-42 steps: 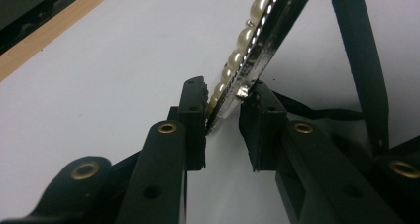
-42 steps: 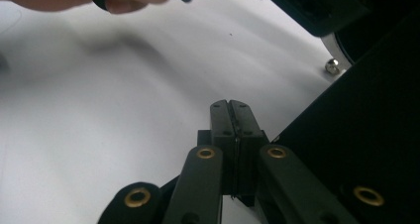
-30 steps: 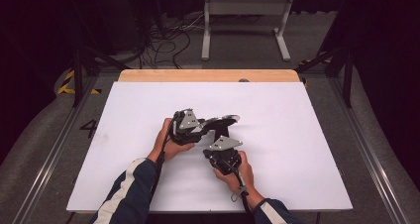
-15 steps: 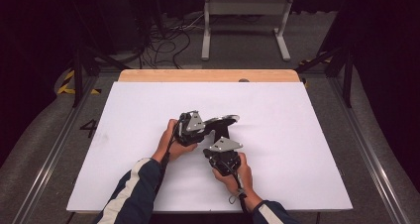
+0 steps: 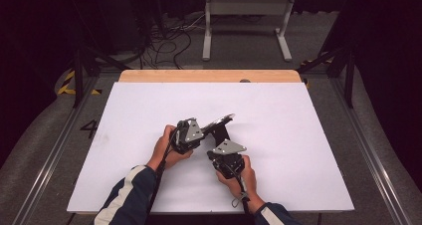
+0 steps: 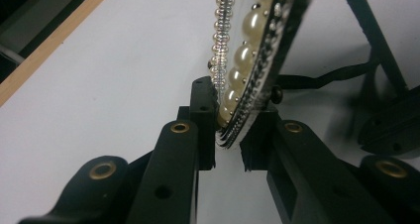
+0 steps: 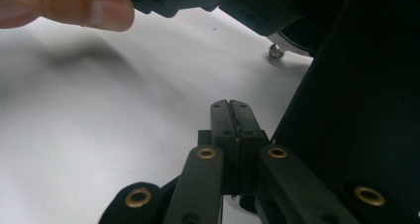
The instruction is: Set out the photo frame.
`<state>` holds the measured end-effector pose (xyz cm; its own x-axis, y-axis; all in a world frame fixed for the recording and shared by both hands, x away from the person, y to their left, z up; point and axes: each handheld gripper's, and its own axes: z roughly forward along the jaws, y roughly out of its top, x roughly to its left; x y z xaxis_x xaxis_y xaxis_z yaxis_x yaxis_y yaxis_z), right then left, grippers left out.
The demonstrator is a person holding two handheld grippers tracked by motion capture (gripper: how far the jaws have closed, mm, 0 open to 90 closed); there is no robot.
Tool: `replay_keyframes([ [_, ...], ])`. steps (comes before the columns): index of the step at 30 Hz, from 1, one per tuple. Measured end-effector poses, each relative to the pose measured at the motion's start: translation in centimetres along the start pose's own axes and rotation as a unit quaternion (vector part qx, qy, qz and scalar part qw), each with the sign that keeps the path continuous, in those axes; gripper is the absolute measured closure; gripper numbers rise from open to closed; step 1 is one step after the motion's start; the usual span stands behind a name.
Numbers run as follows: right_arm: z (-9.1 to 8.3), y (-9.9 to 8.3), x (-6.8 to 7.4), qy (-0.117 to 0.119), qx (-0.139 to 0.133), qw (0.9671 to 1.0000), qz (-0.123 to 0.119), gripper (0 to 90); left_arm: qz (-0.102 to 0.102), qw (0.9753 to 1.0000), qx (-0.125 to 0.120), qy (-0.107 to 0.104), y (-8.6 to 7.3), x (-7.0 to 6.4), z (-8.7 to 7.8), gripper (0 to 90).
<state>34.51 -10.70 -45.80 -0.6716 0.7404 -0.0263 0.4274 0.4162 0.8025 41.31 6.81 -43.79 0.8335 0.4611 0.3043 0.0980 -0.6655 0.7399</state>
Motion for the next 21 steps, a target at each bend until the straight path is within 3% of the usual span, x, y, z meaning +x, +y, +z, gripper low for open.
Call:
replay_keyframes([
  [3,-0.1,0.0,0.0,0.001,0.002,1.0,-0.001,90.0,-0.006,1.0,0.005,0.0,-0.1,-0.3,-0.3,78.8],
  [7,-0.2,-0.1,-0.2,0.003,0.004,1.0,0.0,90.0,0.004,0.9999,0.01,-0.002,0.0,-0.7,-0.7,78.7],
  [10,-0.4,-0.2,-0.8,0.01,0.007,0.9999,0.011,90.0,0.0,0.9999,0.014,-0.002,0.0,-1.1,-1.0,78.2],
  [21,-0.9,-0.3,-1.9,0.02,0.009,0.9996,0.019,90.0,-0.001,1.0,0.007,-0.006,-0.3,-1.7,-1.8,77.1],
])
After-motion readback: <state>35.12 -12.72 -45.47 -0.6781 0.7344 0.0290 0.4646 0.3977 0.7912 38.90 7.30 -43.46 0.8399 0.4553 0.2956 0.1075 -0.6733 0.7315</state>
